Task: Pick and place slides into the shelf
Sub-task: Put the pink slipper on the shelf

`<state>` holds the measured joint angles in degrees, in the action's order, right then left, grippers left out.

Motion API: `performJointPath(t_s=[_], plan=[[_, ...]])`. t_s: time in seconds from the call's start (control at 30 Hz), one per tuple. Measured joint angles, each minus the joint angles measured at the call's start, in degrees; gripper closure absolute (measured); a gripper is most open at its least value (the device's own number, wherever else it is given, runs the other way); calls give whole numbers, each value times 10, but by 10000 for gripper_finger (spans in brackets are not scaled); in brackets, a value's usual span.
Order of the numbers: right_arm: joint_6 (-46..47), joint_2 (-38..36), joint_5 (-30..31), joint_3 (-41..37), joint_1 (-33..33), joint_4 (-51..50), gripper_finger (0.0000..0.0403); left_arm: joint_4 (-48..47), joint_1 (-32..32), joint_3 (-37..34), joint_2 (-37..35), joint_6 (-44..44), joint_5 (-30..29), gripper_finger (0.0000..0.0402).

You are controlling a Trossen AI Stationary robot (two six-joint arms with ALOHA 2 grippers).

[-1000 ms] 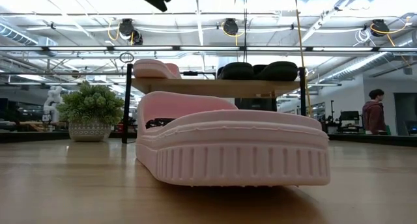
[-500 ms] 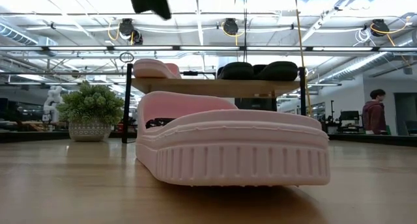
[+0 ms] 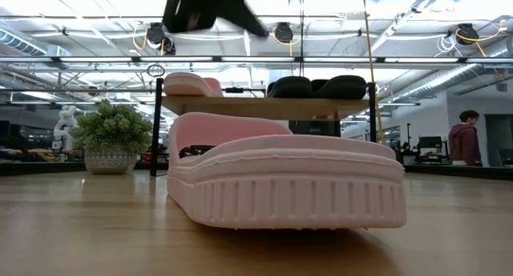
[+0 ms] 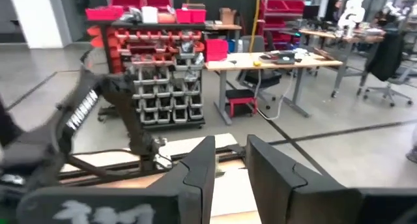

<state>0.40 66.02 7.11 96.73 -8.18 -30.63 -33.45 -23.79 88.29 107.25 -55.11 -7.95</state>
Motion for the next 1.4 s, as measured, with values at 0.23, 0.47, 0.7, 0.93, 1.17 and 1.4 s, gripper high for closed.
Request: performJointPath(t_s=[0.23, 0.47, 0.7, 0.93, 1.17, 1.4], plan=[[0, -28, 0, 0, 16, -9, 323, -146, 11, 0, 15, 9, 32, 220], [0, -40, 0, 0, 15, -10, 323, -78, 9, 0, 8, -50, 31, 220], [-16, -37, 0, 0, 15, -19, 323, -60, -10, 0, 4, -18, -17, 220], [-15, -36, 0, 0, 15, -18, 323, -165, 37, -1, 2, 53, 26, 220], [-11, -36, 0, 0, 15, -27, 323, -158, 105, 0, 2, 143, 102, 220], [-11, -37, 0, 0, 15, -30, 323, -128, 151, 0, 2, 199, 209, 220]])
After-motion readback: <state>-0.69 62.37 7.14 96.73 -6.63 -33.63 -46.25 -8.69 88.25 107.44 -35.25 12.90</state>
